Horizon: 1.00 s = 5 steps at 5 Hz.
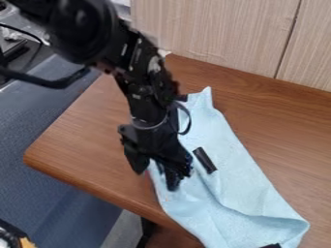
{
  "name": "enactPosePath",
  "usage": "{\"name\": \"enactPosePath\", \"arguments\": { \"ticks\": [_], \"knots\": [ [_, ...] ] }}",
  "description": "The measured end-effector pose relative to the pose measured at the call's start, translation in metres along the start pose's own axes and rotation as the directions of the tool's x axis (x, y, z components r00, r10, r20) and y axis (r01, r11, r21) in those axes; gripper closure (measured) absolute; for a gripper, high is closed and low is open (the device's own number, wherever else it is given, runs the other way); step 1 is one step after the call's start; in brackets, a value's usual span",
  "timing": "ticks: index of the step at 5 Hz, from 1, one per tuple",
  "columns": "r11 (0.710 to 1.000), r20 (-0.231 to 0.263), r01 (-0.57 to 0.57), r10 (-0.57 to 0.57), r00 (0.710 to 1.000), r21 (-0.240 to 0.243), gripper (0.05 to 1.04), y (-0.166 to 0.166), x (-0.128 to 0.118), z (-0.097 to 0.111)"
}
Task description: Unfold the cloth from left to right
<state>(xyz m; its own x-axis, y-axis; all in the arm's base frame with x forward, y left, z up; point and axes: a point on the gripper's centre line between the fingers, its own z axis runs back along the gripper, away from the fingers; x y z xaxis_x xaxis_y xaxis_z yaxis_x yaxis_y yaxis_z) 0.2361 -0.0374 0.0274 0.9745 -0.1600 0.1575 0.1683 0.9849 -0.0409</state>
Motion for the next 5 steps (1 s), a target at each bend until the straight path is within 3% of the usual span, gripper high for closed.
{"name": "enactPosePath", "arguments": {
  "ticks": [1,3,5],
  "knots": [
    [1.0,0.025,0.01,-0.01,1.0,0.0,0.081,-0.004,0.006,0.013],
    [1.0,0.133,0.018,-0.021,0.991,0.024,0.085,-0.007,0.016,0.06],
    [1.0,0.158,0.022,-0.026,0.987,0.022,0.085,-0.009,0.017,0.068]
  ]
}}
